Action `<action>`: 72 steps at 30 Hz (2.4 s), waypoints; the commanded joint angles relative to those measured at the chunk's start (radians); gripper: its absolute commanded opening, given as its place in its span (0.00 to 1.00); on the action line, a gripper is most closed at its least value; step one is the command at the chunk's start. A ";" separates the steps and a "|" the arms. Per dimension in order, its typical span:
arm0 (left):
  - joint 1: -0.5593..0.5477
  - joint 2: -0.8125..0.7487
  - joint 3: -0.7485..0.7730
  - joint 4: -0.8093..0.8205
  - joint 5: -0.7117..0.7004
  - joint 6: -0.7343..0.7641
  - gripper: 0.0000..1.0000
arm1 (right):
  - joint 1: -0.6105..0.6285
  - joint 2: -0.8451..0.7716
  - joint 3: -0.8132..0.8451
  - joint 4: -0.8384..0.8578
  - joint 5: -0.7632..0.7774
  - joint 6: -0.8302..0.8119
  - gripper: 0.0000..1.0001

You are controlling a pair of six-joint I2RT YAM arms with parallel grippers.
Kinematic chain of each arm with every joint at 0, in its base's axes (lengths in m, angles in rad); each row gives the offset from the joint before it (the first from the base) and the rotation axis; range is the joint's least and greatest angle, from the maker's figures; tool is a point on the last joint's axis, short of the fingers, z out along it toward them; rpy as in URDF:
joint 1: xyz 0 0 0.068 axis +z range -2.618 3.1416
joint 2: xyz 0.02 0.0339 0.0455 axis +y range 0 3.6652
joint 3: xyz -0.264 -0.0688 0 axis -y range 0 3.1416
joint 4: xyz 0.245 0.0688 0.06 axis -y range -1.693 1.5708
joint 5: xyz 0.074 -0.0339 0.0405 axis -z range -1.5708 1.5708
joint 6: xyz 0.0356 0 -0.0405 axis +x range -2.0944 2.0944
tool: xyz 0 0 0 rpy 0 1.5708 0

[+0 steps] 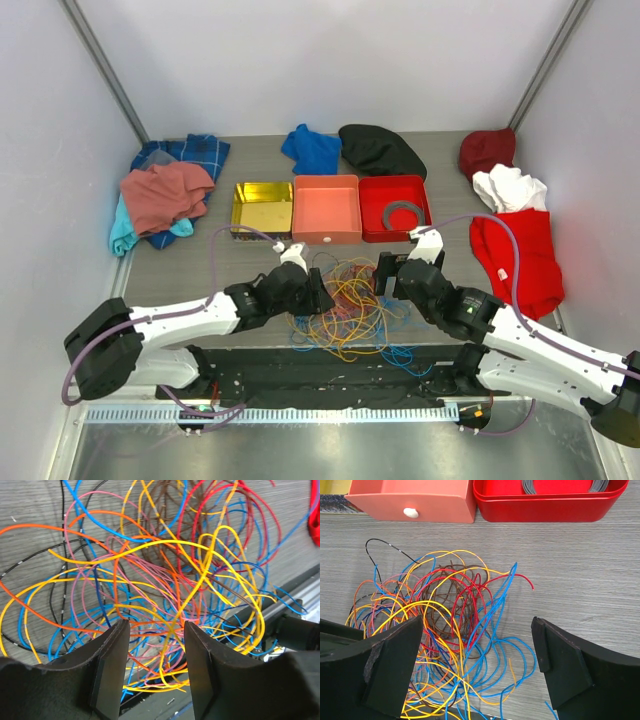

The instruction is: Untangle the cables

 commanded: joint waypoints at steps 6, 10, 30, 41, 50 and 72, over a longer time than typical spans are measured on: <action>-0.002 -0.003 0.019 0.075 -0.049 -0.007 0.41 | 0.001 -0.012 0.002 -0.003 0.012 0.016 1.00; -0.004 -0.017 0.022 0.055 -0.076 -0.004 0.07 | 0.001 -0.009 -0.001 -0.003 0.010 0.019 1.00; -0.002 -0.416 0.415 -0.419 -0.319 0.283 0.00 | 0.001 -0.047 0.042 0.060 -0.108 -0.004 1.00; -0.002 -0.385 0.639 -0.533 -0.395 0.393 0.00 | 0.001 -0.043 0.186 0.206 -0.300 -0.050 0.99; -0.002 -0.293 0.932 -0.591 -0.474 0.521 0.00 | 0.110 0.119 0.200 0.350 -0.436 -0.099 0.95; -0.002 -0.012 1.705 -0.580 -0.408 0.720 0.00 | 0.333 0.275 0.193 0.439 -0.252 -0.142 0.97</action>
